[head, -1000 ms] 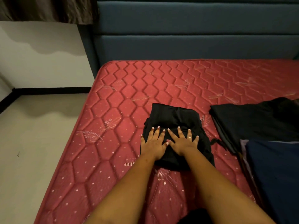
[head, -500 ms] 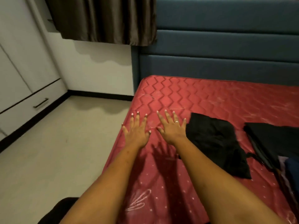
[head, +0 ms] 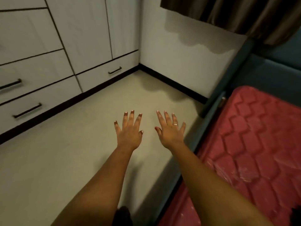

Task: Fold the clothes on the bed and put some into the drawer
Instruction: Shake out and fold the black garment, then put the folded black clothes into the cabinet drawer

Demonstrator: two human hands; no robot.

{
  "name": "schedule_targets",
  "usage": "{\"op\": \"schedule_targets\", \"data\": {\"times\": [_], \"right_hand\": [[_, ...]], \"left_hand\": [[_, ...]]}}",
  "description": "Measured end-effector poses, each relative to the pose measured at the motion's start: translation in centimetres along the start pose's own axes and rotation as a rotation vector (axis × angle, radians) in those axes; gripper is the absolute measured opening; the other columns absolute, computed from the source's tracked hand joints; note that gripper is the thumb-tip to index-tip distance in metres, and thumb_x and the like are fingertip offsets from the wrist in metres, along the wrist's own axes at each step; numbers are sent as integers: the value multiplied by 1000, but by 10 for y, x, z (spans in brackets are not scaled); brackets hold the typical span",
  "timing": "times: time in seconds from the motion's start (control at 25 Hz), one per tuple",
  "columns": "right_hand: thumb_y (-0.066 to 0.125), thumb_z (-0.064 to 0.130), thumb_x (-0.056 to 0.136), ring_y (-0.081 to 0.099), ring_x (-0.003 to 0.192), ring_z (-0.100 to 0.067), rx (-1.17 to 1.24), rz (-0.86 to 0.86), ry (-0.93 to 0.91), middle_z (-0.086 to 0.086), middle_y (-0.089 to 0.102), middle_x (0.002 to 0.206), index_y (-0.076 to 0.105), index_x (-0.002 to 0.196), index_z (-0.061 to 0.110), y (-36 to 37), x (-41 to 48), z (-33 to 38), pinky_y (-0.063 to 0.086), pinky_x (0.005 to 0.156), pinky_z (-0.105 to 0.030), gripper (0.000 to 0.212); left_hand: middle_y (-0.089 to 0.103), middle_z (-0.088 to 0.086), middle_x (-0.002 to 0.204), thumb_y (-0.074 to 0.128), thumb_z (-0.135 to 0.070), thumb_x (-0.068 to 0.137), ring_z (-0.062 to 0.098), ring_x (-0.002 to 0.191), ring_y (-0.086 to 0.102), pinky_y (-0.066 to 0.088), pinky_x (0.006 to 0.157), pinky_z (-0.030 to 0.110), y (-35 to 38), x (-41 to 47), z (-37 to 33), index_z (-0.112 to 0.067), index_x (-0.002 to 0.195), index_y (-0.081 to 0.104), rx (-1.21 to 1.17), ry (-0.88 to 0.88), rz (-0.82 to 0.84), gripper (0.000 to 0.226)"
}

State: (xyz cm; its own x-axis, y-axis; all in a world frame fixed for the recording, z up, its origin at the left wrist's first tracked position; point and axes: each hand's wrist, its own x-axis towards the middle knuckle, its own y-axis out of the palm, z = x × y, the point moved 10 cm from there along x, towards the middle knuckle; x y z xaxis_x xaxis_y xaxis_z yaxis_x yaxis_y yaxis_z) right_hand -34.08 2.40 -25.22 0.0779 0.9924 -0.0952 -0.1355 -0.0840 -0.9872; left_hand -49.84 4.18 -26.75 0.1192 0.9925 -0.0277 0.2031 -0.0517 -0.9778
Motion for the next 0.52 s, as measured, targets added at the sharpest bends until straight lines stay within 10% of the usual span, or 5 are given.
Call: {"op": "schedule_targets", "data": {"times": [0.52], "right_hand": [[27,46,102,-12,148,-21,64,220,-423,9,-10,161,-16,148,43,-142,46,381,-1,112,-62,63]], "left_hand": [[-16,2,161,37,-42,100,26,146,-20,-2,114,63,-241,-17,293,-32,152,-12,-34,-637,50,71]]}}
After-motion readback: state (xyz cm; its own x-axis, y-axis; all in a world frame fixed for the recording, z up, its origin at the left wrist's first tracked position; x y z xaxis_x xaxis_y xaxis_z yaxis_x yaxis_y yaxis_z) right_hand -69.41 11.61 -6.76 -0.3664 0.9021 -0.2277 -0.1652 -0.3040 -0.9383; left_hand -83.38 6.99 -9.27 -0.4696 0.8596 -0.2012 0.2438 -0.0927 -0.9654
